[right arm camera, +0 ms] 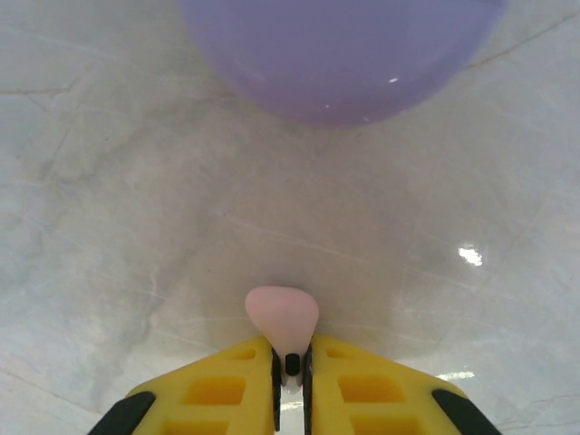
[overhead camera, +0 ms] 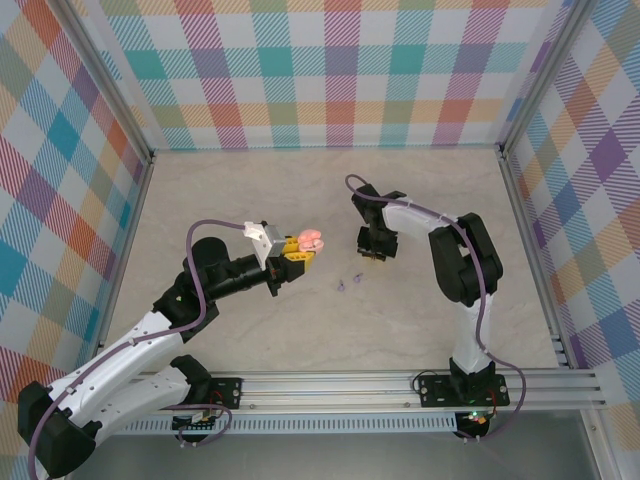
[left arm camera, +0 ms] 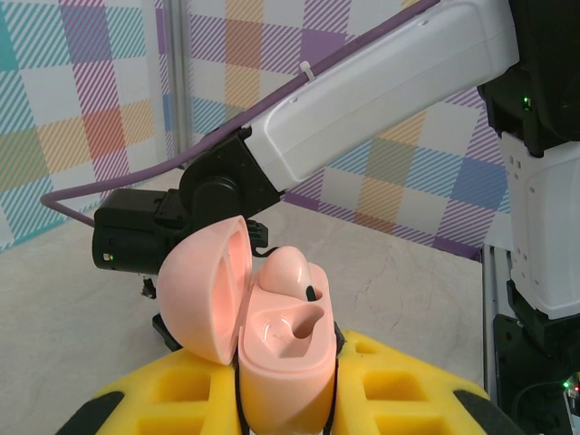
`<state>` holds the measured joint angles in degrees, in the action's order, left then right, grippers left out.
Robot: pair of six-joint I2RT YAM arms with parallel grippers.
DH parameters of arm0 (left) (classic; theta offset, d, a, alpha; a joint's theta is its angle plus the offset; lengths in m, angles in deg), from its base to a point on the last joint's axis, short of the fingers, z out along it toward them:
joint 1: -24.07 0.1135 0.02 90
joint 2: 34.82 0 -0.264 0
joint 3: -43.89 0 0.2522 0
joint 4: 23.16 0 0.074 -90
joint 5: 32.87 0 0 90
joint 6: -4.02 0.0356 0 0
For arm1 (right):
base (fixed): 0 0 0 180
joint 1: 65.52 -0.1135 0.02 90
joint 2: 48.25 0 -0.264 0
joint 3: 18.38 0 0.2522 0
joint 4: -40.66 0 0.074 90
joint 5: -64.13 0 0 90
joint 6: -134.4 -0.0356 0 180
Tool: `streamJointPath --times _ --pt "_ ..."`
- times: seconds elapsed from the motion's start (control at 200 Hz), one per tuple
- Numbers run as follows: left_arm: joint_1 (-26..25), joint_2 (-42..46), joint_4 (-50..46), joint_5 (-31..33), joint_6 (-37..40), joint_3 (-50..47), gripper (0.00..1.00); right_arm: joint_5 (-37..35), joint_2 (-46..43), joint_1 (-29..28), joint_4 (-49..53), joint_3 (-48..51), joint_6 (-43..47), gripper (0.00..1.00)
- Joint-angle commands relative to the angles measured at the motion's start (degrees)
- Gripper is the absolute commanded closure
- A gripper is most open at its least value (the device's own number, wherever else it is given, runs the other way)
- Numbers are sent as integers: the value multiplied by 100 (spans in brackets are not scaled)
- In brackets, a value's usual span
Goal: Insert the wireless bluetooth earbuds into the charging case
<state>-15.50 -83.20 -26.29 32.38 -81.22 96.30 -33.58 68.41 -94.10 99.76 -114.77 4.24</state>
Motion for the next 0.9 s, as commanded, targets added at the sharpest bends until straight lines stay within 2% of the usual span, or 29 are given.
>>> streamJointPath --times 0.0,0.14,0.27,0.435,0.525,0.69,0.9 --pt "-66 64 176 8 -18 -53 85 -127 23 23 213 10 1033 85" --pt "-67 49 184 9 -17 -56 85 85 -136 27 238 180 1970 86" --pt "-62 32 185 5 -21 -42 85 311 -307 21 232 417 2405 86" --pt "-67 26 189 14 -18 -55 85 369 -427 22 108 608 2391 80" --pt "-68 4 177 -3 -6 -27 84 251 -382 21 122 535 2301 68" --pt "-66 5 149 -7 0 0 85 278 -339 28 163 321 2303 59" --pt "-60 0 158 -3 8 6 85 210 -103 38 524 -181 2320 58"
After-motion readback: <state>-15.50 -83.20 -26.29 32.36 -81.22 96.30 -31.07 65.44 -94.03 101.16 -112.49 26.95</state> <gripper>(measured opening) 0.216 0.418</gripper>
